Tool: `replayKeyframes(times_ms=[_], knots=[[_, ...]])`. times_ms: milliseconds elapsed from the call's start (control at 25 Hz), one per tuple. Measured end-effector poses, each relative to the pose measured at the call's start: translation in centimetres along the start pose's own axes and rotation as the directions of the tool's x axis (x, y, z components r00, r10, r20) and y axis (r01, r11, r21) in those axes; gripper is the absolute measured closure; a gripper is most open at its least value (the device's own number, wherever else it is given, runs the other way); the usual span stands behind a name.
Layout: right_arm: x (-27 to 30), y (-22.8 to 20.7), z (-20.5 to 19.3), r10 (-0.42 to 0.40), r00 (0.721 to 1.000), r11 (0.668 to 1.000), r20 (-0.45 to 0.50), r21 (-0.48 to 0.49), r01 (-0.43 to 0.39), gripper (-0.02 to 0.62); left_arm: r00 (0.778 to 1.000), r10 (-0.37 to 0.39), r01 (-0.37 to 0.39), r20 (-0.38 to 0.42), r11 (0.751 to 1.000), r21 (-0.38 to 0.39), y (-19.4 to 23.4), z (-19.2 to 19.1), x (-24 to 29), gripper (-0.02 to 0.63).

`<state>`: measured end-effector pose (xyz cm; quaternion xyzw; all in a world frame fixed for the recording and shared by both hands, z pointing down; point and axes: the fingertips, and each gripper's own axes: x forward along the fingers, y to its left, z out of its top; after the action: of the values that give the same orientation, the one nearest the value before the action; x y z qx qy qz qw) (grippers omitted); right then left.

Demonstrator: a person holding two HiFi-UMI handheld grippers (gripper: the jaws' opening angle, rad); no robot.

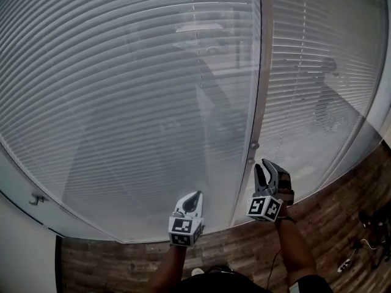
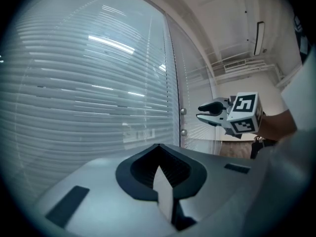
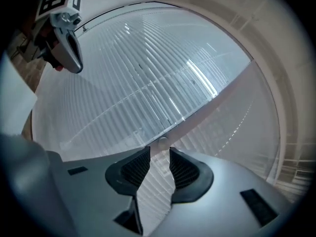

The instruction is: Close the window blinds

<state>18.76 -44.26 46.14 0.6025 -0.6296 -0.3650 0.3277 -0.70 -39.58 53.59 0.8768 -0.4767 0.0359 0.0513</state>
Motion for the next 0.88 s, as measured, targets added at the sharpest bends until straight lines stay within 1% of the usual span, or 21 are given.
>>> replayKeyframes(times_ms=[80, 120, 200, 240, 280, 360, 400, 520, 600, 640, 680, 760, 800, 840, 880], knots=[[-1.1, 1.0, 0.0, 0.011, 1.000, 0.999, 0.002, 0.035, -0.011, 0.469, 1.000, 0.026, -0.026, 0.016, 1.000, 0.008, 0.1, 0.1, 0.1, 0.611], [-1.6, 1.6, 0.1, 0.018, 1.000, 0.997, 0.008, 0.071, -0.019, 0.469, 0.999, 0.043, -0.043, 0.022, 0.999, 0.011, 0.4, -0.1, 0.1, 0.611], [-2.5, 2.7, 0.4, 0.038, 0.999, 0.983, 0.027, 0.179, -0.042, 0.469, 0.997, 0.072, -0.072, 0.026, 0.997, 0.011, 1.2, -0.6, -0.1, 0.611], [-3.0, 3.1, 0.6, 0.053, 0.998, 0.967, 0.041, 0.247, -0.062, 0.476, 0.996, 0.084, -0.084, 0.026, 0.996, 0.015, 1.5, -0.9, -0.2, 0.611], [-3.4, 3.6, 0.9, 0.074, 0.995, 0.944, 0.060, 0.319, -0.089, 0.503, 0.995, 0.096, -0.096, 0.025, 0.995, 0.016, 1.8, -1.1, -0.5, 0.611], [-4.1, 4.1, 1.3, 0.120, 0.987, 0.886, 0.103, 0.438, -0.154, 0.515, 0.993, 0.116, -0.116, 0.022, 0.993, 0.001, 2.0, -0.8, -1.0, 0.611], [-4.3, 4.1, 1.5, 0.133, 0.984, 0.865, 0.123, 0.469, -0.175, 0.531, 0.991, 0.127, -0.127, 0.027, 0.992, -0.005, 2.2, -0.4, -1.4, 0.611], [-4.8, 3.3, 2.0, 0.133, 0.974, 0.830, 0.185, 0.516, -0.212, 0.592, 0.983, 0.179, -0.179, 0.043, 0.984, -0.005, 3.1, 0.8, -2.3, 0.611], [-5.0, 2.8, 2.4, 0.145, 0.967, 0.794, 0.210, 0.558, -0.240, 0.592, 0.976, 0.212, -0.213, 0.045, 0.977, 0.002, 3.6, 0.7, -3.0, 0.611], [-5.1, 2.8, 2.4, 0.155, 0.964, 0.767, 0.216, 0.588, -0.256, 0.592, 0.973, 0.225, -0.225, 0.047, 0.974, 0.005, 3.8, 0.6, -3.5, 0.611], [-5.2, 2.9, 2.4, 0.164, 0.962, 0.734, 0.218, 0.625, -0.267, 0.592, 0.970, 0.240, -0.240, 0.049, 0.971, 0.003, 3.9, 0.6, -4.0, 0.611], [-5.5, 3.0, 2.3, 0.174, 0.965, 0.658, 0.198, 0.706, -0.263, 0.592, 0.961, 0.272, -0.272, 0.052, 0.962, -0.008, 4.3, 0.7, -5.0, 0.611], [-5.7, 3.2, 2.2, 0.177, 0.966, 0.629, 0.187, 0.734, -0.257, 0.592, 0.956, 0.289, -0.288, 0.054, 0.957, -0.012, 4.4, 0.9, -5.5, 0.611], [-5.9, 3.5, 2.1, 0.182, 0.966, 0.609, 0.183, 0.751, -0.256, 0.592, 0.951, 0.305, -0.305, 0.055, 0.952, -0.012, 4.5, 1.1, -6.0, 0.611], [-6.1, 3.9, 2.1, 0.187, 0.964, 0.596, 0.187, 0.759, -0.262, 0.592, 0.947, 0.316, -0.316, 0.055, 0.949, -0.007, 4.5, 1.1, -6.4, 0.611]])
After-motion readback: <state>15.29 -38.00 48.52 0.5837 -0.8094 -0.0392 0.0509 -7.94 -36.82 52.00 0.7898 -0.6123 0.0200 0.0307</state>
